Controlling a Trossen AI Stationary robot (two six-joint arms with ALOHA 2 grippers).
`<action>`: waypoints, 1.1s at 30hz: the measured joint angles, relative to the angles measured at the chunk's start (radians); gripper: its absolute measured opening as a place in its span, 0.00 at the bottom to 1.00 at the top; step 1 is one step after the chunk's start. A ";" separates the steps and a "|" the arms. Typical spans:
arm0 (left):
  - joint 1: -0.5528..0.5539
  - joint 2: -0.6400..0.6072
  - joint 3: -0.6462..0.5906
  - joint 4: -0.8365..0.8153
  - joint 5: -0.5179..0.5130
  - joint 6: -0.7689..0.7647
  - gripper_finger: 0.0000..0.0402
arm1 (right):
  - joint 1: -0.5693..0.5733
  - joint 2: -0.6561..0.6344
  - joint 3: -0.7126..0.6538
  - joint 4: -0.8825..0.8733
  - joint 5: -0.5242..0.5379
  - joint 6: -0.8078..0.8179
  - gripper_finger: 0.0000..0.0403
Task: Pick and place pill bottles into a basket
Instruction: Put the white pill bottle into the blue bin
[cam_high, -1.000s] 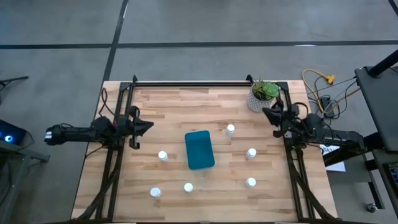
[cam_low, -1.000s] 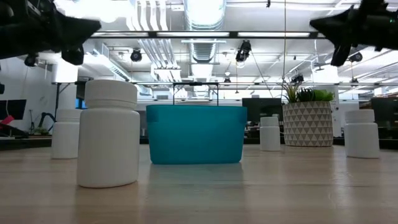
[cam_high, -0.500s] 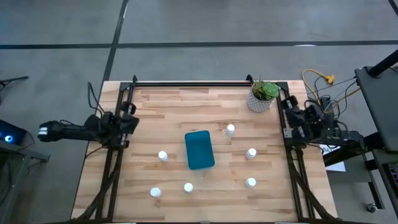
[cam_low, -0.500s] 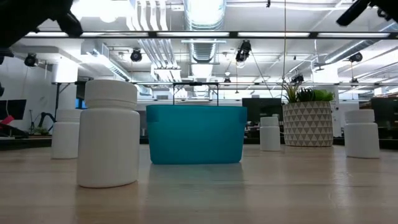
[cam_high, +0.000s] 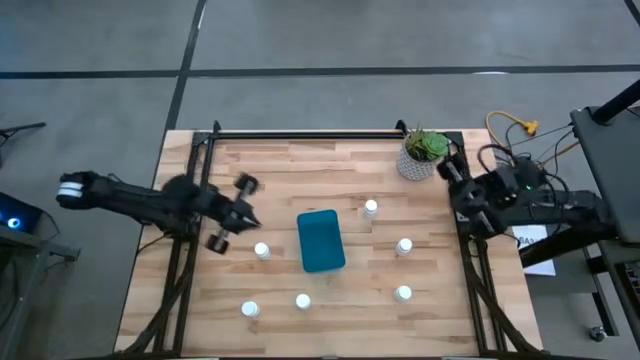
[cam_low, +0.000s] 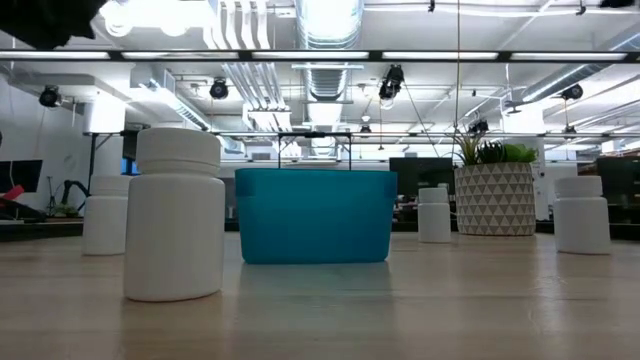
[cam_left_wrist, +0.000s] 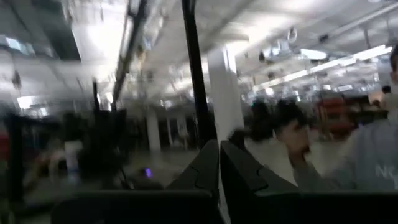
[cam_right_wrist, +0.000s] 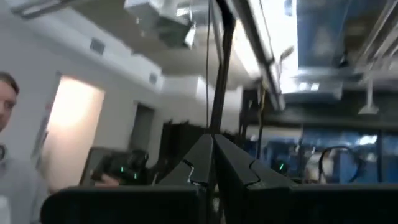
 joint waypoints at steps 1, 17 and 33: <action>-0.005 0.021 0.008 -0.005 0.001 0.001 0.00 | 0.005 0.038 0.031 -0.040 -0.001 -0.018 0.02; -0.009 0.012 0.005 -0.025 0.001 0.000 0.00 | 0.047 0.581 0.891 -1.549 0.211 -0.495 0.02; -0.009 0.028 0.007 -0.020 -0.006 0.000 0.00 | 0.050 0.991 1.308 -2.157 0.711 -0.596 0.02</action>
